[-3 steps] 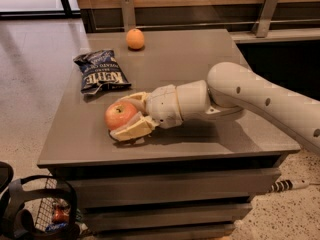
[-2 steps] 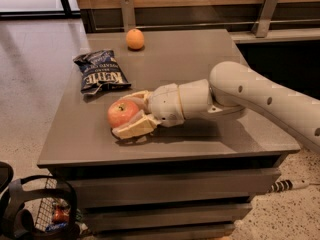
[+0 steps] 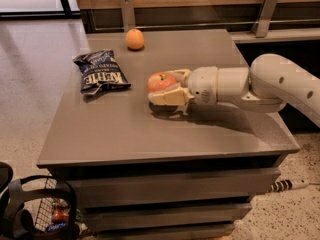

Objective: Move apple near orange

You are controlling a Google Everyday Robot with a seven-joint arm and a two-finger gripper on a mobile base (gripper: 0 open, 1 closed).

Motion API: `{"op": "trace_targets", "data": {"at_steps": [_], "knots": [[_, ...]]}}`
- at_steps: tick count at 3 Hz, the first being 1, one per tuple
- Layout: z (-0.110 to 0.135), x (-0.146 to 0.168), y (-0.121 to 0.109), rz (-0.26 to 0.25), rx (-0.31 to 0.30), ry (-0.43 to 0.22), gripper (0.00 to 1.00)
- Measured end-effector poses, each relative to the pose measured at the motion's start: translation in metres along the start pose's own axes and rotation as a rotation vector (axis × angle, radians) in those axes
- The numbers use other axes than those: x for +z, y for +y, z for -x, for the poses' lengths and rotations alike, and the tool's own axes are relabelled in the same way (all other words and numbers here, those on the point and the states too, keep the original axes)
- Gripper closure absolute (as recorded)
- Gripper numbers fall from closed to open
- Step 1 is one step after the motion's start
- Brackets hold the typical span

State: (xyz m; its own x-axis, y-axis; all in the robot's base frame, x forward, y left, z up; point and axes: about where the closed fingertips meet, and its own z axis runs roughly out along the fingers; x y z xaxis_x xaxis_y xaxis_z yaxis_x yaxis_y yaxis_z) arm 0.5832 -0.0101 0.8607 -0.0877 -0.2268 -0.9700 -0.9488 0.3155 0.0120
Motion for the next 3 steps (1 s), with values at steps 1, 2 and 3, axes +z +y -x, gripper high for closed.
{"op": "trace_targets", "data": {"at_steps": [1,2,3], "knots": [[0.003,-0.032,-0.059,-0.122,0.07,0.037,1.0],[-0.006,-0.059,-0.127,-0.233,0.146,0.111,1.0],[-0.014,-0.075,-0.18,-0.312,0.182,0.162,1.0]]}}
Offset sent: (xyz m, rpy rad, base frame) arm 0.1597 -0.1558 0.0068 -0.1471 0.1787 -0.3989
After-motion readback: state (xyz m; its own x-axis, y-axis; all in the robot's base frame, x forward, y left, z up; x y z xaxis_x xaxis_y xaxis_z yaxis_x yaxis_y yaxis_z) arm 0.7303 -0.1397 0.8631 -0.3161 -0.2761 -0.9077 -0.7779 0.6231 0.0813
